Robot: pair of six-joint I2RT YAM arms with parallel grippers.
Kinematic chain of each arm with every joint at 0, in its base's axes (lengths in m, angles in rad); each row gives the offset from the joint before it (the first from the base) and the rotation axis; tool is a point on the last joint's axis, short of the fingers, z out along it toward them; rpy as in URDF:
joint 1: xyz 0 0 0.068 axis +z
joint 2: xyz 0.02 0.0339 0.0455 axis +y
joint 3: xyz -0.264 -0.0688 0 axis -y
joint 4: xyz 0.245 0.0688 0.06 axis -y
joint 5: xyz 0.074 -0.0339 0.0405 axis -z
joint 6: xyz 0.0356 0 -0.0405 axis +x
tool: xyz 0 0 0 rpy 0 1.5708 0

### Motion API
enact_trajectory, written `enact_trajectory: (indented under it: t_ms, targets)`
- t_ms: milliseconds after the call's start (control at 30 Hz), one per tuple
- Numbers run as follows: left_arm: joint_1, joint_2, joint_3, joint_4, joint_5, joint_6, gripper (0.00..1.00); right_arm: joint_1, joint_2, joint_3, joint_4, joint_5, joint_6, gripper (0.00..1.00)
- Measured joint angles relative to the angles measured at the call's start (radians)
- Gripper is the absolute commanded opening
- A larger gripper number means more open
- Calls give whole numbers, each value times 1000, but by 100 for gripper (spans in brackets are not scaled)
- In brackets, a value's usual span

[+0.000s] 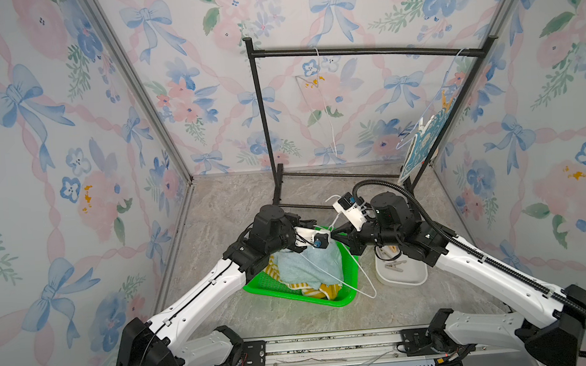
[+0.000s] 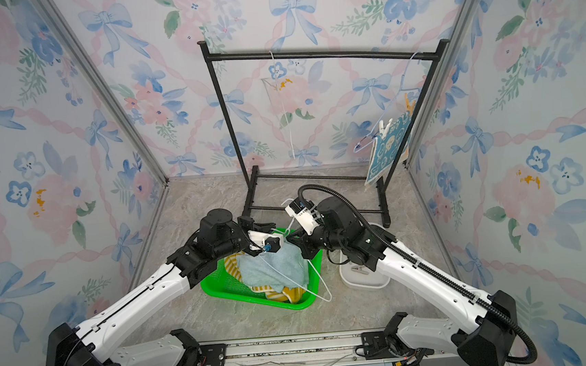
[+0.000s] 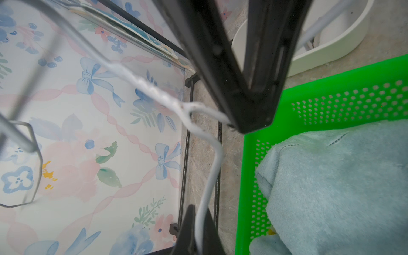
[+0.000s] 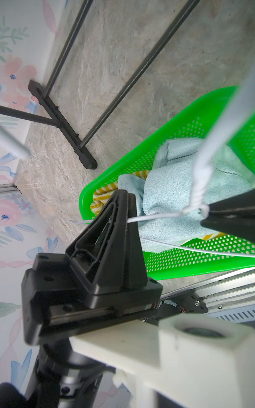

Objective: Remove the clothespins securing towels to the hanger
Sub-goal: Place the hanger on the clothesline.

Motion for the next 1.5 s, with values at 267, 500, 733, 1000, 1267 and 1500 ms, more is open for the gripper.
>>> enact_trajectory:
  t_ms: [267, 500, 733, 1000, 1267, 1500]
  targets:
    - [-5, -4, 0, -7, -13, 7, 0, 2, 0, 0, -2, -1, -3, 19]
    - [-5, -11, 0, -17, -16, 7, 0, -1, -42, -5, -25, 4, -11, 53]
    - [-6, -27, 0, -16, -16, 7, 0, -16, -177, -83, -52, 23, -11, 67]
    - [-6, -29, 0, -16, -16, 5, 0, -21, -295, -223, -60, 39, 29, 66]
    - [-6, -29, 0, -16, -17, -13, 0, -22, -397, -396, -11, 31, 144, 41]
    - [-7, -29, 1, -17, -35, -28, 0, -21, -426, -459, 42, 23, 218, 19]
